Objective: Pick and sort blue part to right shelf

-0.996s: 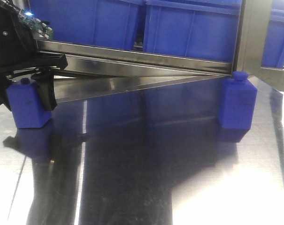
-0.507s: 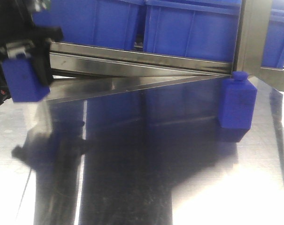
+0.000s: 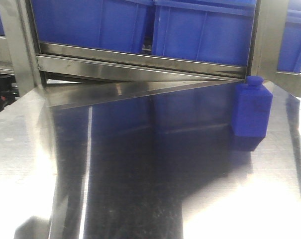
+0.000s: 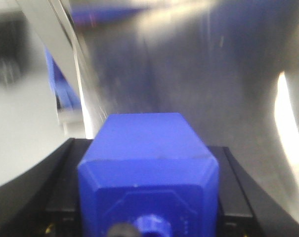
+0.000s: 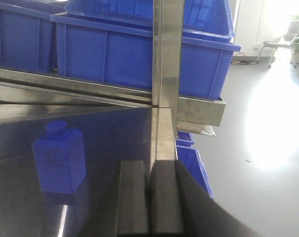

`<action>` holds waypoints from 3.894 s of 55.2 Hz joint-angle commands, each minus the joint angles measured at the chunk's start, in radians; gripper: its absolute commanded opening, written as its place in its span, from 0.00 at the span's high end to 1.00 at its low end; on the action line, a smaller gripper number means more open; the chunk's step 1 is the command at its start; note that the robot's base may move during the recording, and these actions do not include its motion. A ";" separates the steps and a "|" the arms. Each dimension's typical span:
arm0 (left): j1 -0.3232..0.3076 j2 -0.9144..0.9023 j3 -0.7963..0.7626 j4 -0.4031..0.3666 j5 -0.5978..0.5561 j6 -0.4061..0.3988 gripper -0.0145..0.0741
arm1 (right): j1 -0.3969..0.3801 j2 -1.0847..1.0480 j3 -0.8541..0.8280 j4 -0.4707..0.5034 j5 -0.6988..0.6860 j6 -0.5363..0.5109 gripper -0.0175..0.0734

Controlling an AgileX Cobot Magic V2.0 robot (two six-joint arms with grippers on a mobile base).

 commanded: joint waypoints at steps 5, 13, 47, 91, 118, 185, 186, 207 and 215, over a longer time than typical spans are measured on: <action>-0.003 -0.253 0.180 0.023 -0.279 -0.001 0.50 | -0.003 -0.011 -0.049 0.003 -0.097 -0.003 0.77; -0.003 -0.449 0.341 0.021 -0.382 -0.003 0.50 | -0.003 0.008 -0.124 0.003 -0.005 -0.003 0.77; -0.003 -0.644 0.467 -0.049 -0.424 -0.005 0.50 | 0.336 0.667 -0.893 0.003 0.534 -0.046 0.37; -0.003 -0.841 0.540 -0.005 -0.361 -0.005 0.50 | 0.405 1.275 -1.304 -0.066 0.906 0.232 0.23; -0.003 -0.906 0.569 0.021 -0.358 -0.005 0.50 | 0.405 1.595 -1.509 -0.124 1.048 0.394 0.23; -0.003 -0.906 0.569 0.039 -0.370 -0.005 0.50 | 0.358 1.845 -1.504 -0.077 1.000 0.437 0.37; -0.003 -0.906 0.569 0.039 -0.370 -0.005 0.50 | 0.358 1.845 -1.504 -0.077 1.001 0.437 0.41; -0.003 -0.906 0.569 0.039 -0.370 -0.005 0.50 | 0.391 1.716 -1.479 -0.109 0.971 0.304 0.64; -0.003 -0.906 0.569 0.039 -0.370 -0.005 0.50 | 0.397 1.576 -1.364 -0.123 0.891 0.289 0.64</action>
